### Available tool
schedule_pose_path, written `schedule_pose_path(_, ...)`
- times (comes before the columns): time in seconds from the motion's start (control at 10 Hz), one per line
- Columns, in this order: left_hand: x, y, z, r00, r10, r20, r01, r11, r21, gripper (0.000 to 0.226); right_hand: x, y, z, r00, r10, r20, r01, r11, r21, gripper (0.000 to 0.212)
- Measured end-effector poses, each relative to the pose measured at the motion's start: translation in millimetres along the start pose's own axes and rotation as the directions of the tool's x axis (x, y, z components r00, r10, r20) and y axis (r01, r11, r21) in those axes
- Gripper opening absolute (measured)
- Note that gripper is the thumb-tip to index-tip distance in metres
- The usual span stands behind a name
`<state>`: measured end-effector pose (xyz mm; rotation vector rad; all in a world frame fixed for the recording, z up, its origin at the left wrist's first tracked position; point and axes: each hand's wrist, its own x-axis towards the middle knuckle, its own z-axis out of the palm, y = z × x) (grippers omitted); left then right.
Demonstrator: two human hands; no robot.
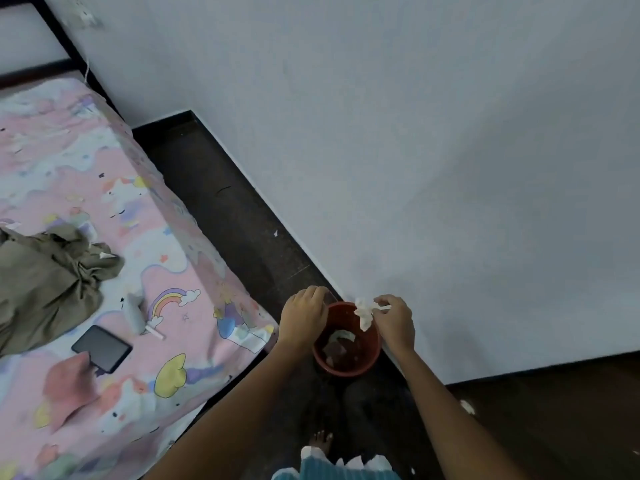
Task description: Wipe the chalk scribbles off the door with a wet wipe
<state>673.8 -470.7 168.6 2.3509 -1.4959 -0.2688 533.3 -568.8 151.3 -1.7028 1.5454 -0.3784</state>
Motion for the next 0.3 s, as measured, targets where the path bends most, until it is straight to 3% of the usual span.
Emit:
schedule_pose_path(0.1,9,-9,6,0.998,0.018,0.054,-0.018,1.0,0.008,0.031,3,1,10,0.998,0.057,-0.021,-0.057,0.998,-0.022,0.019)
schedule_pose_path(0.3,23,-10,24,0.985,0.11,0.131,-0.125,0.986,0.11,0.045,-3,2,20,0.987,-0.131,-0.097,0.12,0.986,-0.116,0.027)
